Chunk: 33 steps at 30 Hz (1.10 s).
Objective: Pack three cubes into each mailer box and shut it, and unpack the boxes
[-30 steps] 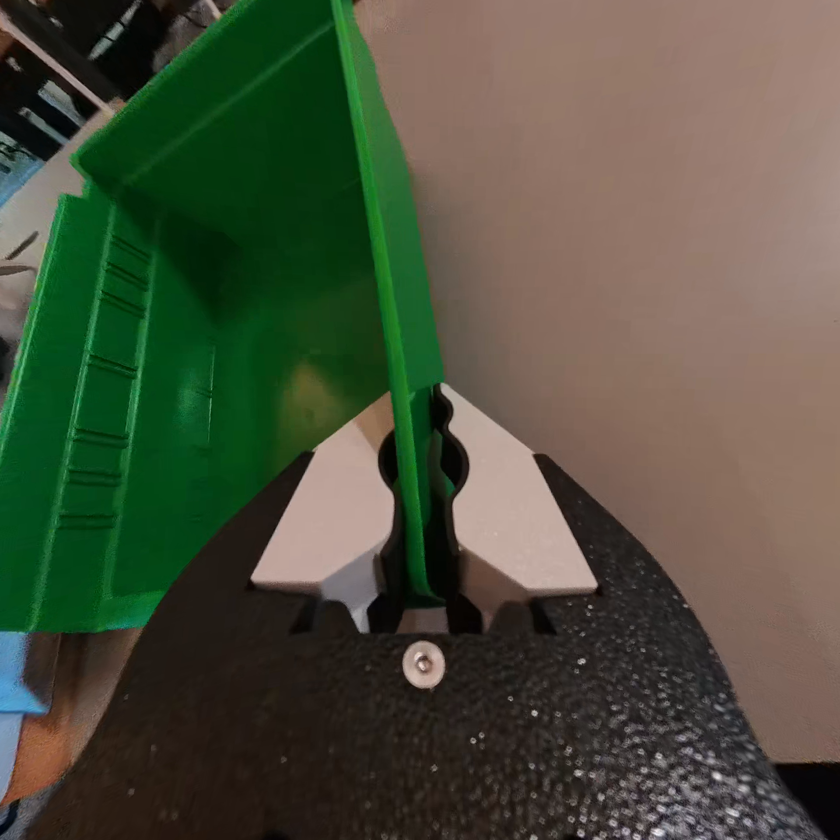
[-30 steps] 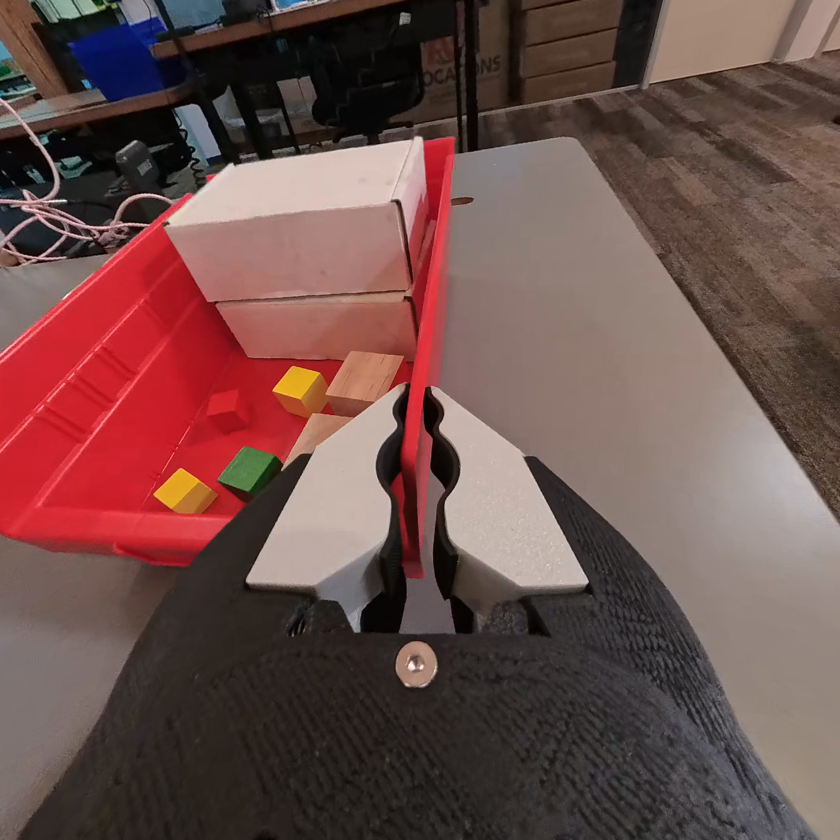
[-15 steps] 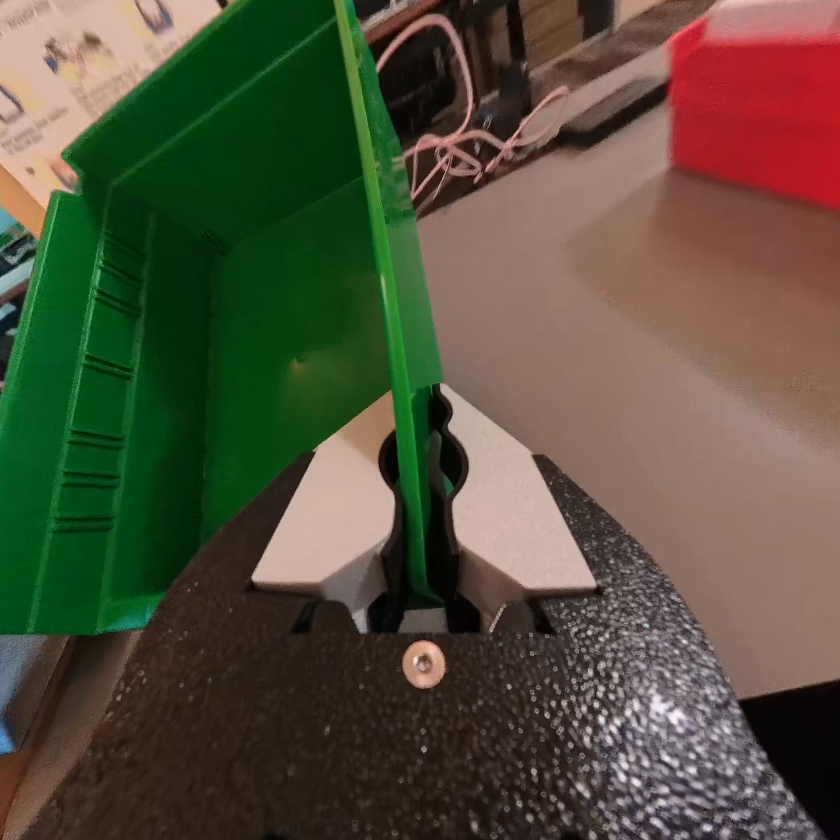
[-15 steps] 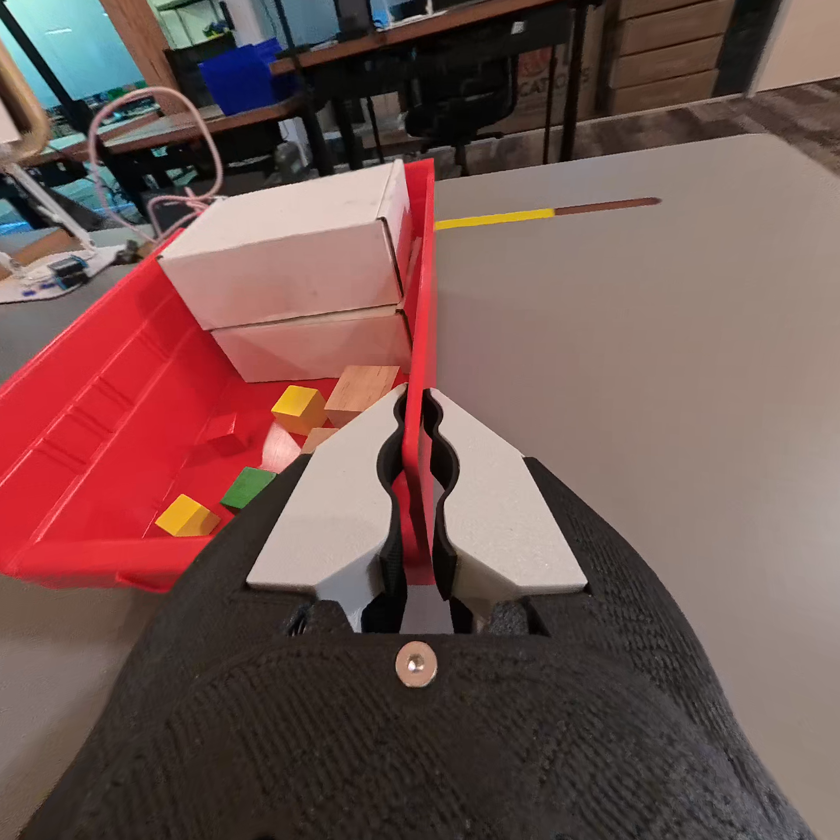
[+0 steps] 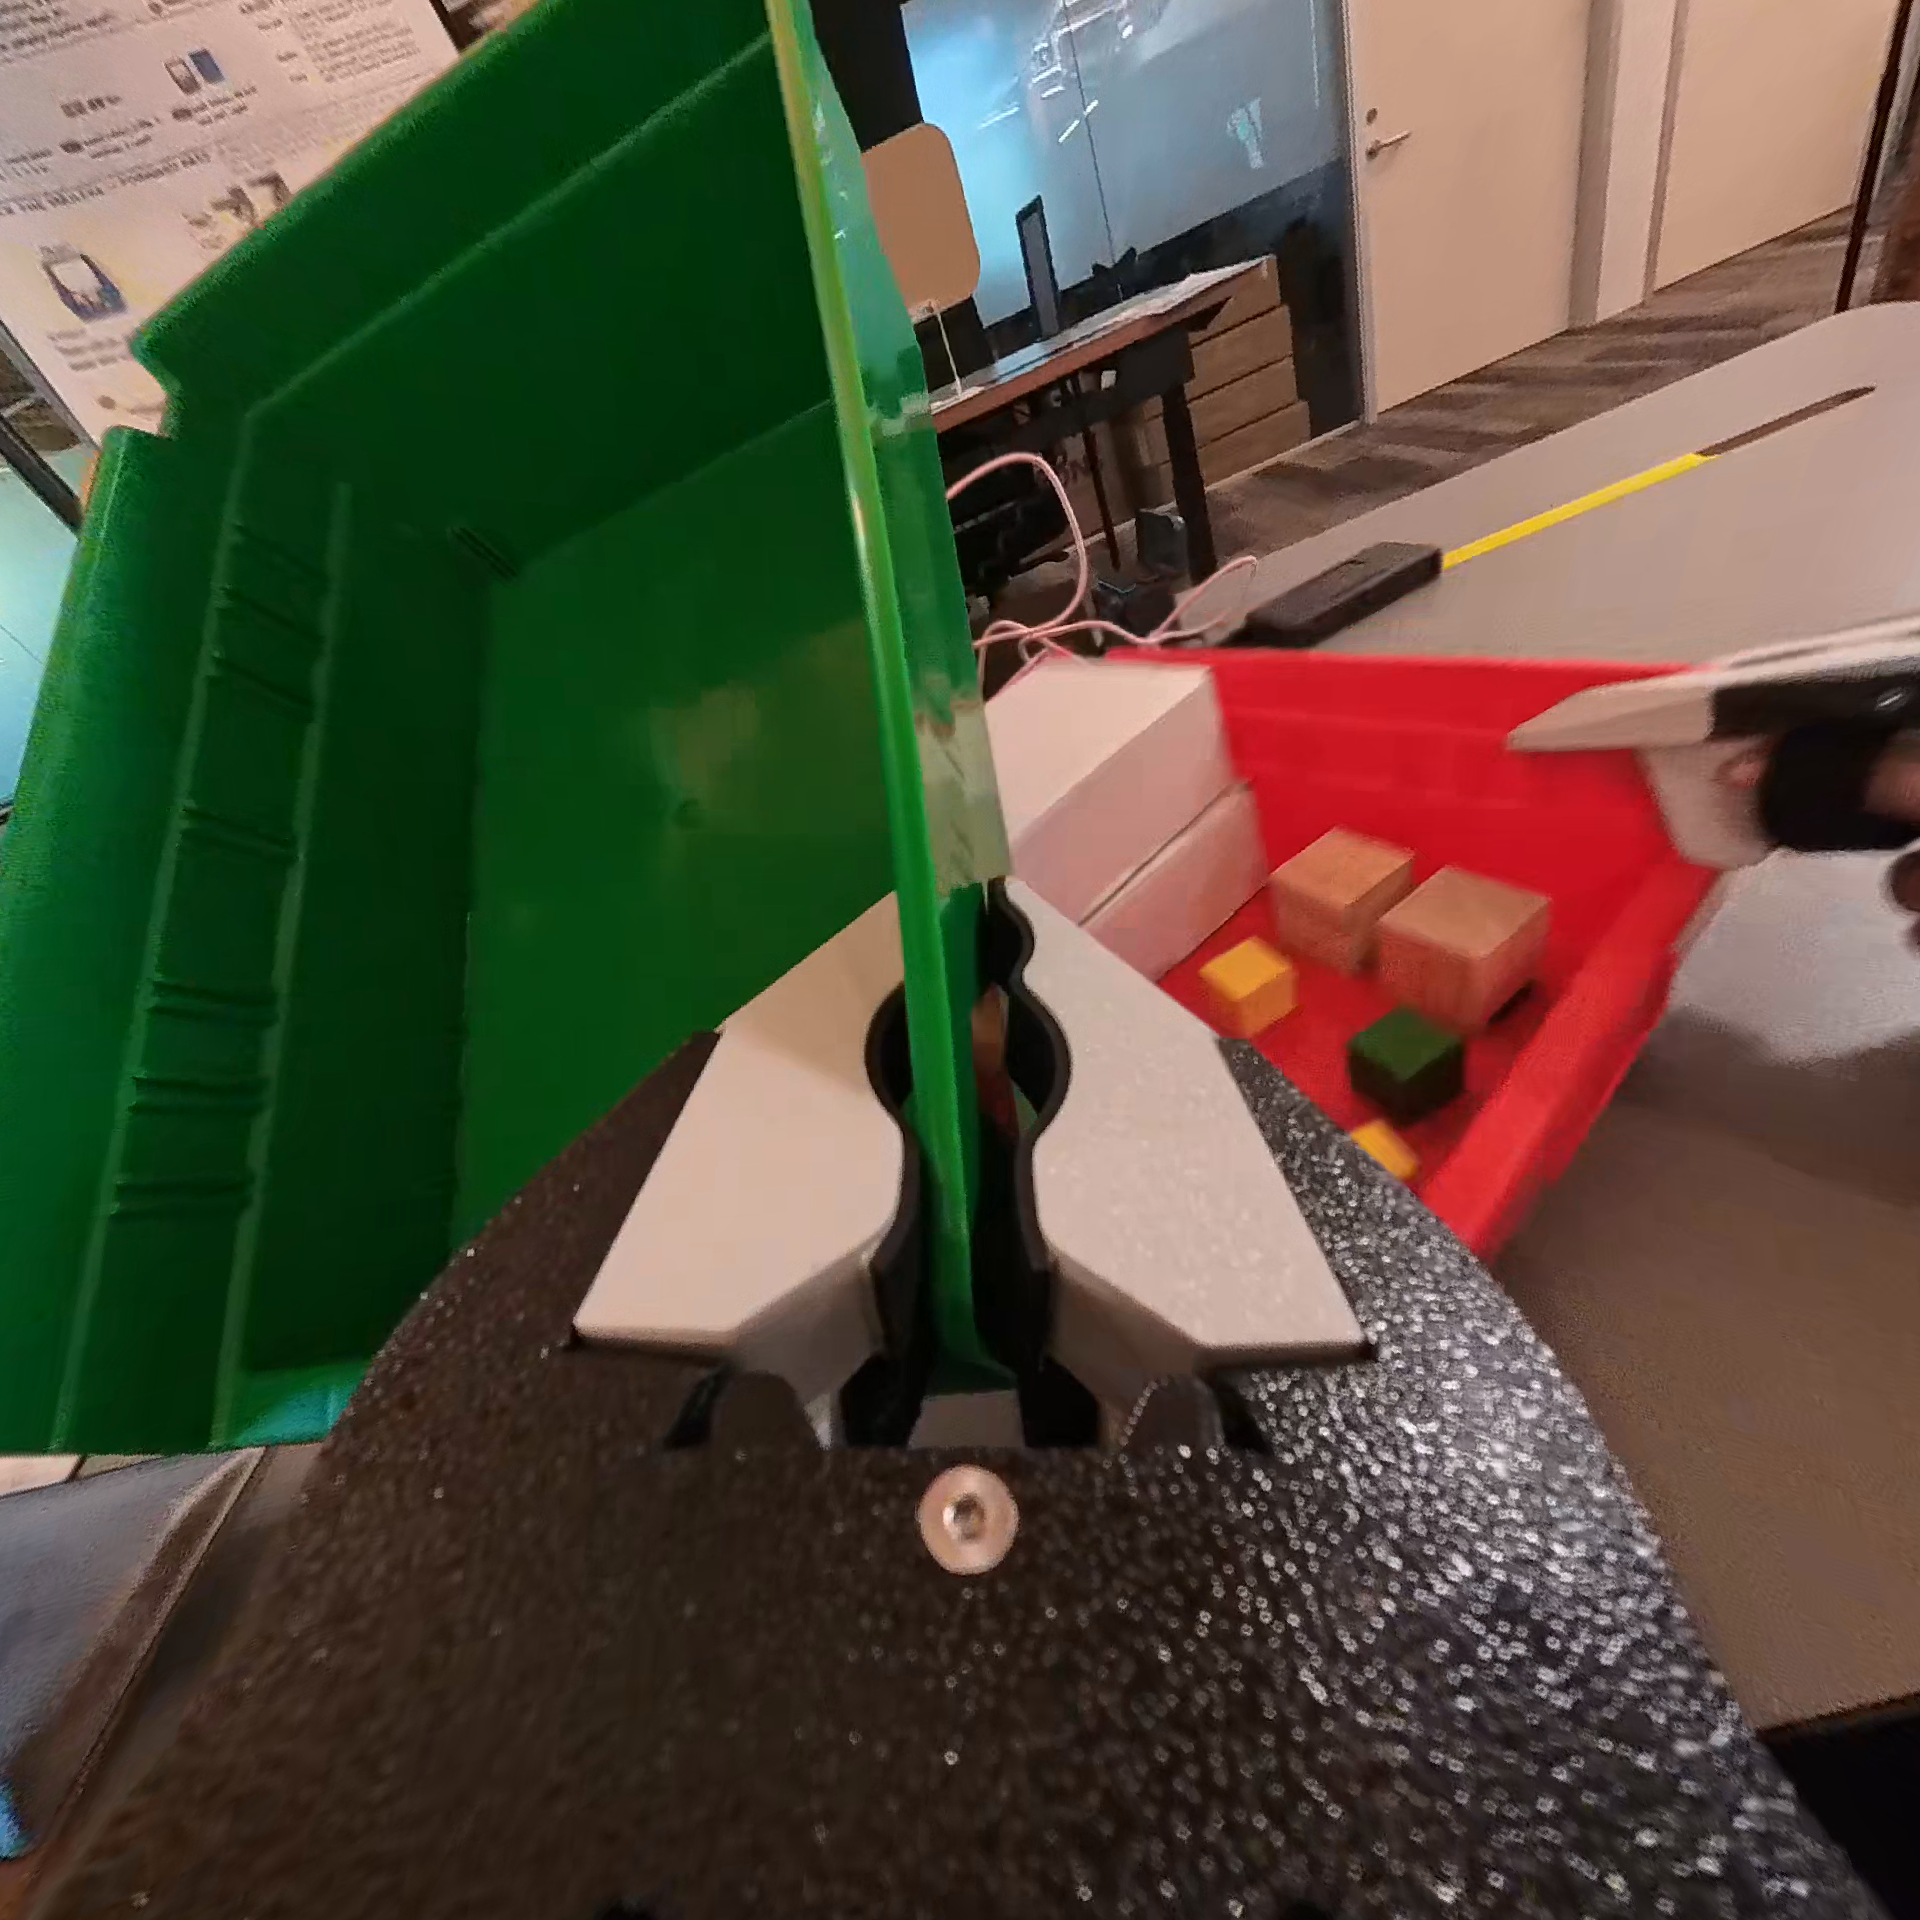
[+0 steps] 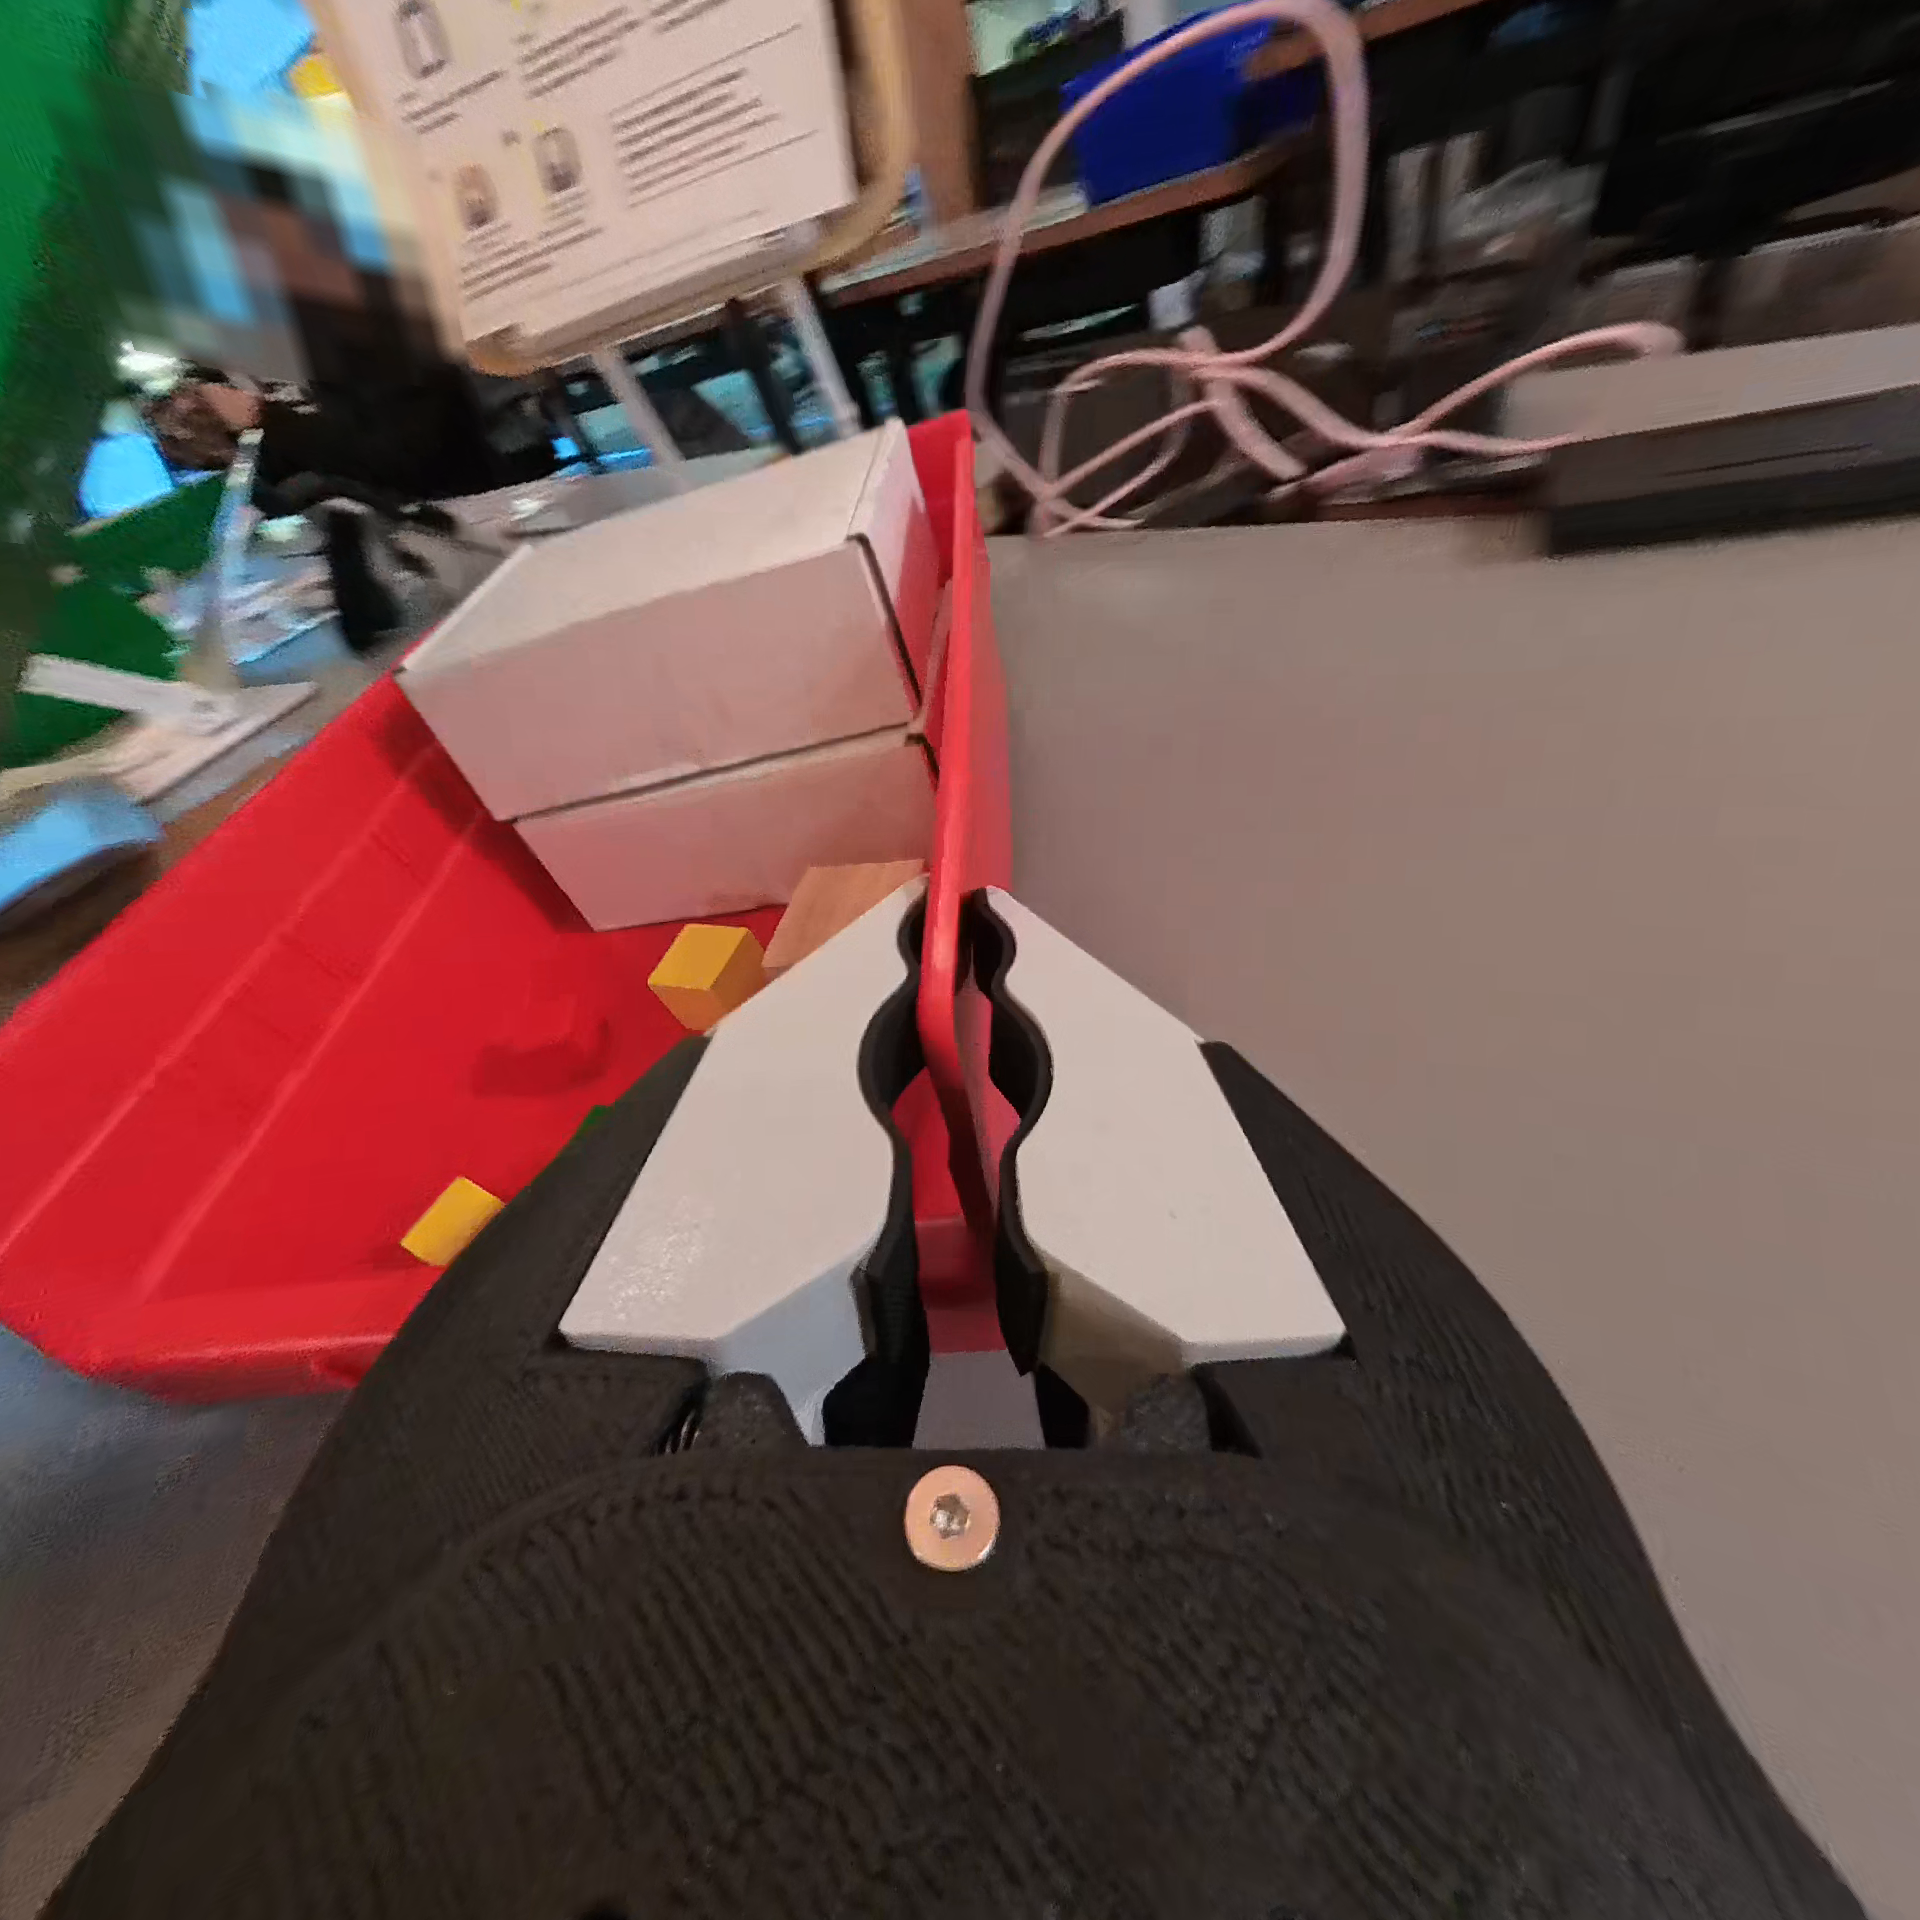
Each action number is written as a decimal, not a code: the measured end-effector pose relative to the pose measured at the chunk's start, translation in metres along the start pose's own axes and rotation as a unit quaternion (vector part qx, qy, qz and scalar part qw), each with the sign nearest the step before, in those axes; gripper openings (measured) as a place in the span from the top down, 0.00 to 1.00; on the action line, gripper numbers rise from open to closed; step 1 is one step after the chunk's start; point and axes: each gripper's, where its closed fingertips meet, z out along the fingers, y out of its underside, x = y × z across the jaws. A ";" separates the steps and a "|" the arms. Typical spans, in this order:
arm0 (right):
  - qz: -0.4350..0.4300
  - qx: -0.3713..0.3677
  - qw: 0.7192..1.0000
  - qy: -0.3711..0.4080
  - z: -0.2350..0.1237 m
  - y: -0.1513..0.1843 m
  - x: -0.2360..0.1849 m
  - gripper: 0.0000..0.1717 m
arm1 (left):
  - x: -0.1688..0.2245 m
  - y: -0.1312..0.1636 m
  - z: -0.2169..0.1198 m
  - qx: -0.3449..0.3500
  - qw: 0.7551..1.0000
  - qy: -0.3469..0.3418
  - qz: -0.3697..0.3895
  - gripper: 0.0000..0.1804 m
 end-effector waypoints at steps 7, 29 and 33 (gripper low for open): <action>-0.099 0.105 0.989 -0.028 -0.003 -0.023 -0.046 0.67 | 0.033 -0.018 0.003 0.026 0.999 0.016 -0.013 0.97; -0.289 0.329 0.805 0.399 -0.300 -0.115 0.220 0.68 | 0.379 -0.071 0.099 -0.010 0.907 0.399 0.134 0.97; -0.257 0.314 0.825 0.393 -0.295 -0.110 0.232 0.69 | 0.407 -0.050 0.117 -0.060 0.893 0.425 0.133 0.97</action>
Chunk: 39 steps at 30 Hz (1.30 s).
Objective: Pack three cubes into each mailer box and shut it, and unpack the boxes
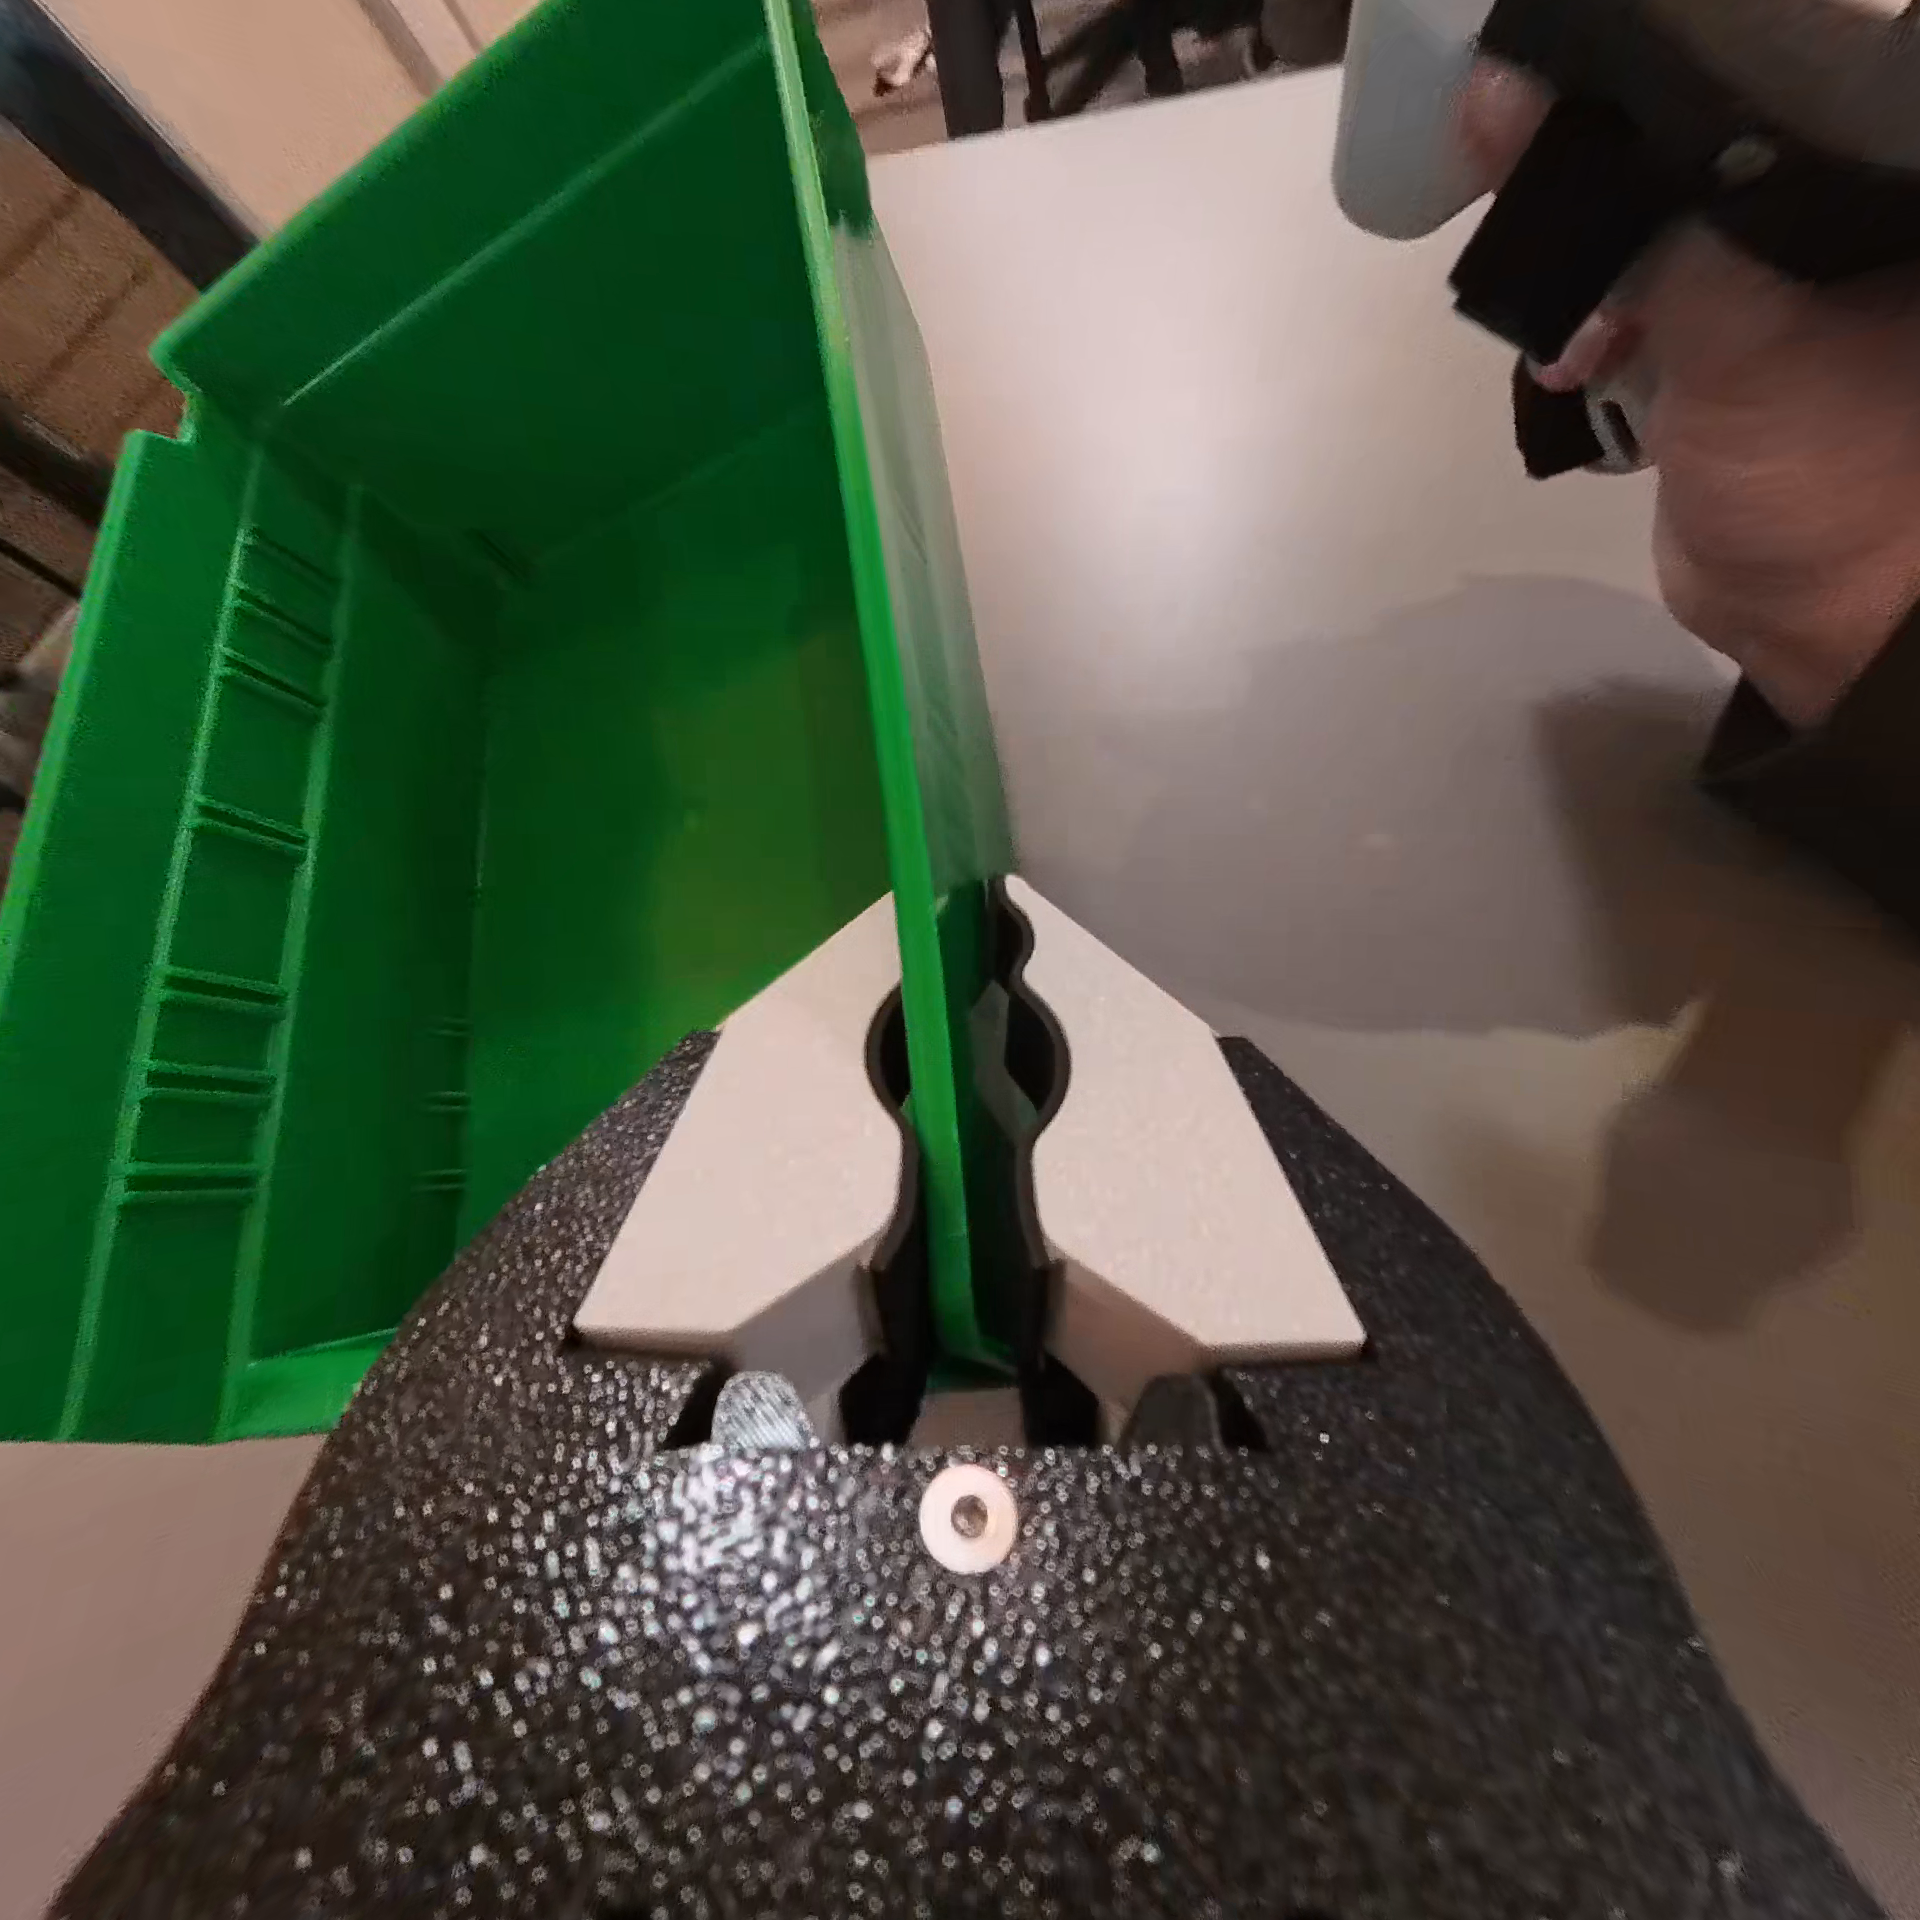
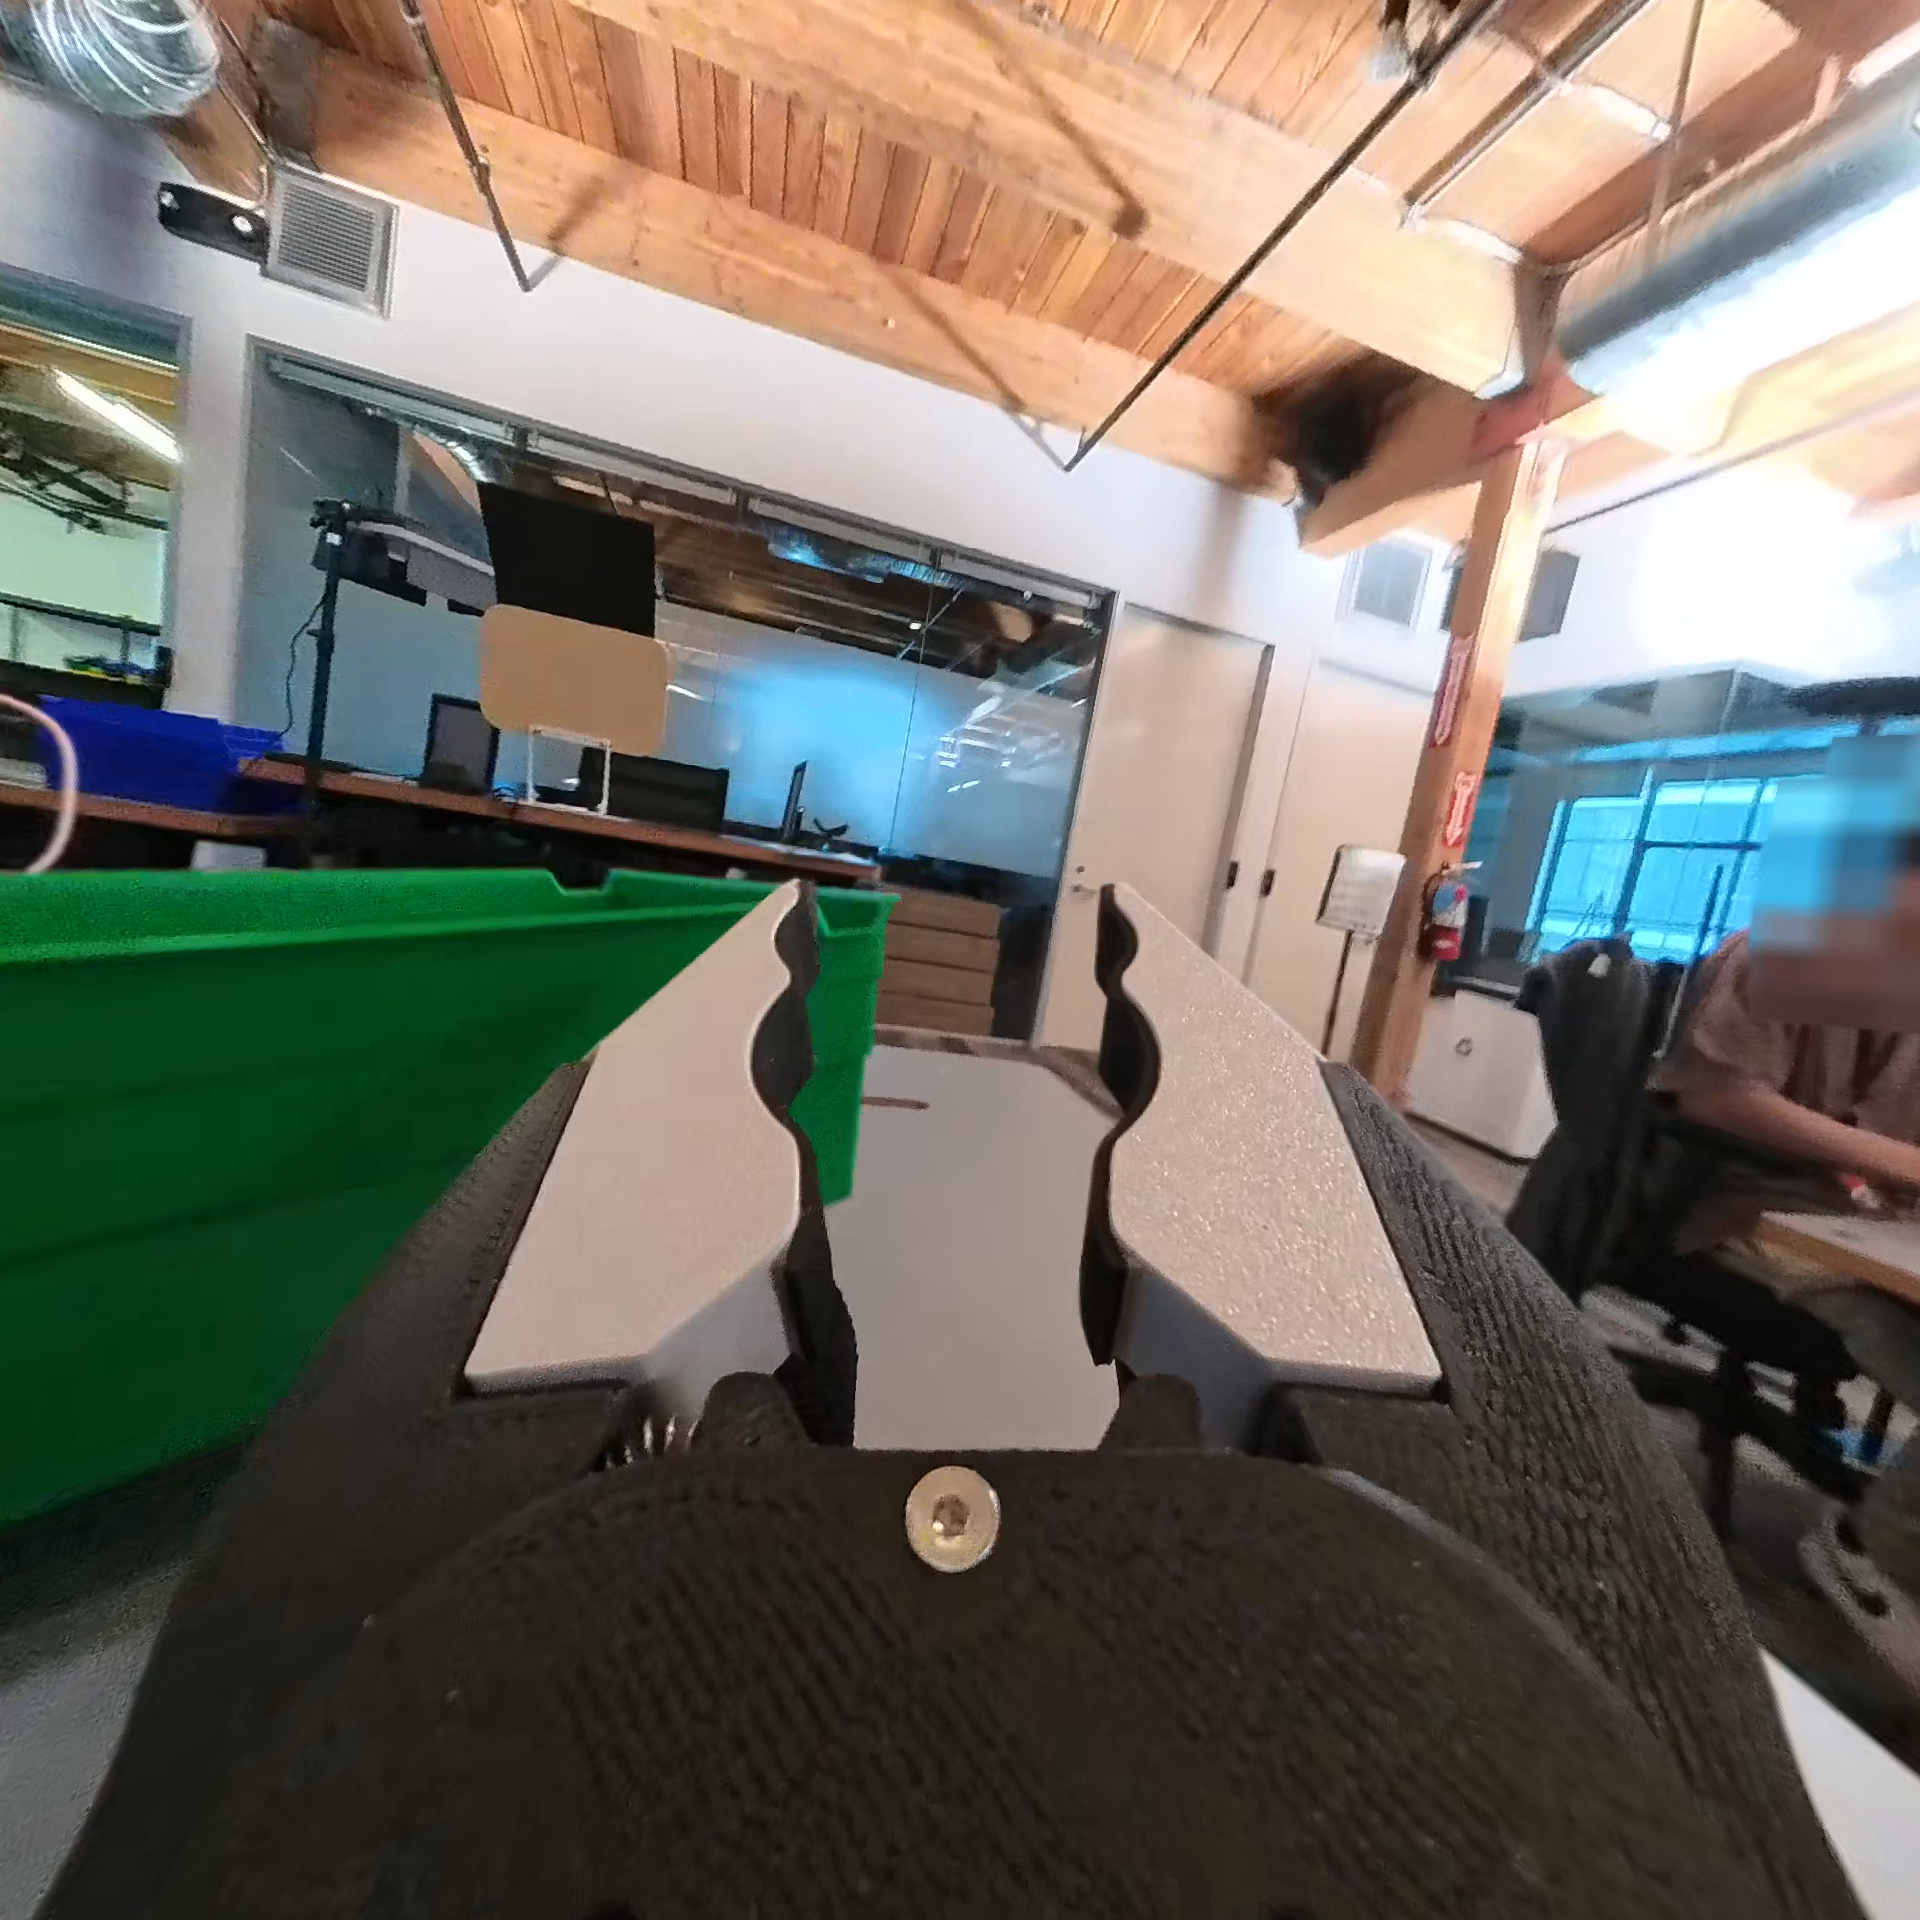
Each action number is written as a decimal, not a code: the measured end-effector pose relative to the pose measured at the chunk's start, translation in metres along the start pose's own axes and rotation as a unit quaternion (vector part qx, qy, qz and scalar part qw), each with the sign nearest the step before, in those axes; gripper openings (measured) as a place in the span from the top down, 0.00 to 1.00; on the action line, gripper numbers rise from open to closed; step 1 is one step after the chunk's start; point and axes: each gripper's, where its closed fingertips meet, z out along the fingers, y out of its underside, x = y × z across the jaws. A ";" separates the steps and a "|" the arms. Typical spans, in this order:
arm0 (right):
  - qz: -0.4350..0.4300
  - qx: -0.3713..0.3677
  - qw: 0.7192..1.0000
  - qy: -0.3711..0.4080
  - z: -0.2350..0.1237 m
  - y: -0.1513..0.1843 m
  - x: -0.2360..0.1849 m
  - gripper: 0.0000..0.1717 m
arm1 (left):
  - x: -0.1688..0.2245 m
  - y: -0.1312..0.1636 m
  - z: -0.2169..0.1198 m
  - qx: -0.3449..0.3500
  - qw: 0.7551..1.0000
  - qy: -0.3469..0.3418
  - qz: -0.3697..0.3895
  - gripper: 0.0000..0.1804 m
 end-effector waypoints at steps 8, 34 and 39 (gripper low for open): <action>0.070 -0.035 0.996 -0.032 0.002 0.013 -0.003 0.74 | 0.013 0.010 0.030 -0.015 0.999 -0.017 0.024 0.95; 0.062 -0.167 0.965 -0.193 -0.033 -0.008 -0.187 0.22 | -0.098 0.181 -0.316 0.130 0.876 -0.430 -0.177 0.30; -0.011 -0.277 0.944 -0.180 -0.036 0.044 -0.193 0.16 | -0.113 0.224 -0.302 0.069 0.870 -0.438 -0.217 0.27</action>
